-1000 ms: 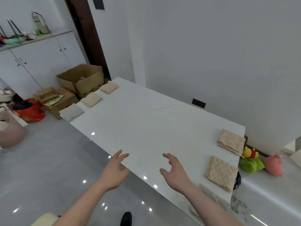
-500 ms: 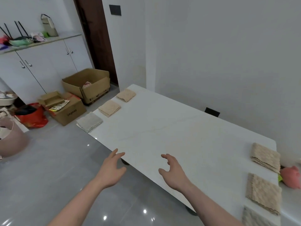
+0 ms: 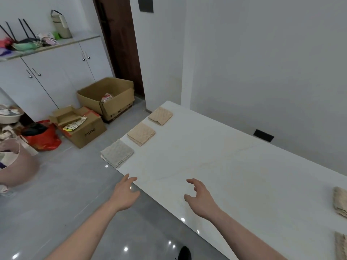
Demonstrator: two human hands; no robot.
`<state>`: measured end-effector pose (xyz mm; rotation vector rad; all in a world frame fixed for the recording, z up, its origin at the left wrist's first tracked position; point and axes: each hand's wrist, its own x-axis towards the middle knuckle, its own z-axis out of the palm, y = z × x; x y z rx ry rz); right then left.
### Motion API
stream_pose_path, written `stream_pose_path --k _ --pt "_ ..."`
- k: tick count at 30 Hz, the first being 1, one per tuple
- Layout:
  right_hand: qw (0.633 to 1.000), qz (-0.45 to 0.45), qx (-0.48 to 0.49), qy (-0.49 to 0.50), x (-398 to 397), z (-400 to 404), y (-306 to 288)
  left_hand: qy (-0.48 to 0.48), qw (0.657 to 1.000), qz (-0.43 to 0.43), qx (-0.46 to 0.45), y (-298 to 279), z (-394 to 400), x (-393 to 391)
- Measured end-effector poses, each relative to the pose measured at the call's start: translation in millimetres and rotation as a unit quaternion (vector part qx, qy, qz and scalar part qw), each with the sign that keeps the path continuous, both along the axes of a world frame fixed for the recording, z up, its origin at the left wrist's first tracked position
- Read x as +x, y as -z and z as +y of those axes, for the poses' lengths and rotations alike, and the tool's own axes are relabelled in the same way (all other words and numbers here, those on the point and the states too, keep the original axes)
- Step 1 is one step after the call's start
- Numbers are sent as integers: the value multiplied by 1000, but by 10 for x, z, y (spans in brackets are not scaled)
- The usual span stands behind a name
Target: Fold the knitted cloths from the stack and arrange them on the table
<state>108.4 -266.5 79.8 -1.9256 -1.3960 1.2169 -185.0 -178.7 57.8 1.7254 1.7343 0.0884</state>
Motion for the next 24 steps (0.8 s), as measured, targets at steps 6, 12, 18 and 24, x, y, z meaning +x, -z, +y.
stream_pose_path --k 6,12,18,24 --pt "1000 12 -17 -5 -382 534 -1 10 996 73 -57 138 656 -347" --pt "990 79 -29 108 -689 909 -168 59 983 137 -104 462 1532 -709" --pt "973 81 -49 210 -1083 946 -89 131 970 156 -136 749 2098 -890" --pt "954 85 -77 277 -1423 746 6 168 959 164 -159 1047 2155 -1045"
